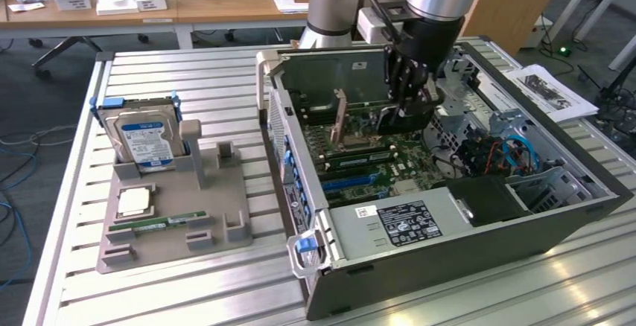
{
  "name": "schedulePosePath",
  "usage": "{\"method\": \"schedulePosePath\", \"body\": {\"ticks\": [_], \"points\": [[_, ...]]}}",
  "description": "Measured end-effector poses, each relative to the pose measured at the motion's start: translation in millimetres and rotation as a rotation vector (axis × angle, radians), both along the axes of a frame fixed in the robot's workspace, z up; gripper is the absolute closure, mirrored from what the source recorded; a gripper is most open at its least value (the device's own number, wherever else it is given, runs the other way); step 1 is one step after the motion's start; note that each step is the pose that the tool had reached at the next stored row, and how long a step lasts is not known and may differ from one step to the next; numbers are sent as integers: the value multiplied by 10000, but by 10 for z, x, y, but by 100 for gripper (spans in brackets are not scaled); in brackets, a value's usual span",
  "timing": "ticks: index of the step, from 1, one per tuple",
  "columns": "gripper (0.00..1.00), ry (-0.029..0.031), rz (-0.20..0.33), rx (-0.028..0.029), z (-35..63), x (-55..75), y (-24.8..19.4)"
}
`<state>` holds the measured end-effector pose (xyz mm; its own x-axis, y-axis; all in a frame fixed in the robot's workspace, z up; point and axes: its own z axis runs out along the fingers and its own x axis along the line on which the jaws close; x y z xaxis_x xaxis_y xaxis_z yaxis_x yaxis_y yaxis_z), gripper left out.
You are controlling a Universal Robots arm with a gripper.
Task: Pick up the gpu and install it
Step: 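Insert the gpu into the slot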
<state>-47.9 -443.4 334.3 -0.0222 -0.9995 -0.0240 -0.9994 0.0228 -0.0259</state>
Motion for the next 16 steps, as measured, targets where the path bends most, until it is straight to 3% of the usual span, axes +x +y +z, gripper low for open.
{"method": "schedulePosePath", "body": {"ticks": [16], "points": [[73,0,1,0,-11,-111,-12]]}}
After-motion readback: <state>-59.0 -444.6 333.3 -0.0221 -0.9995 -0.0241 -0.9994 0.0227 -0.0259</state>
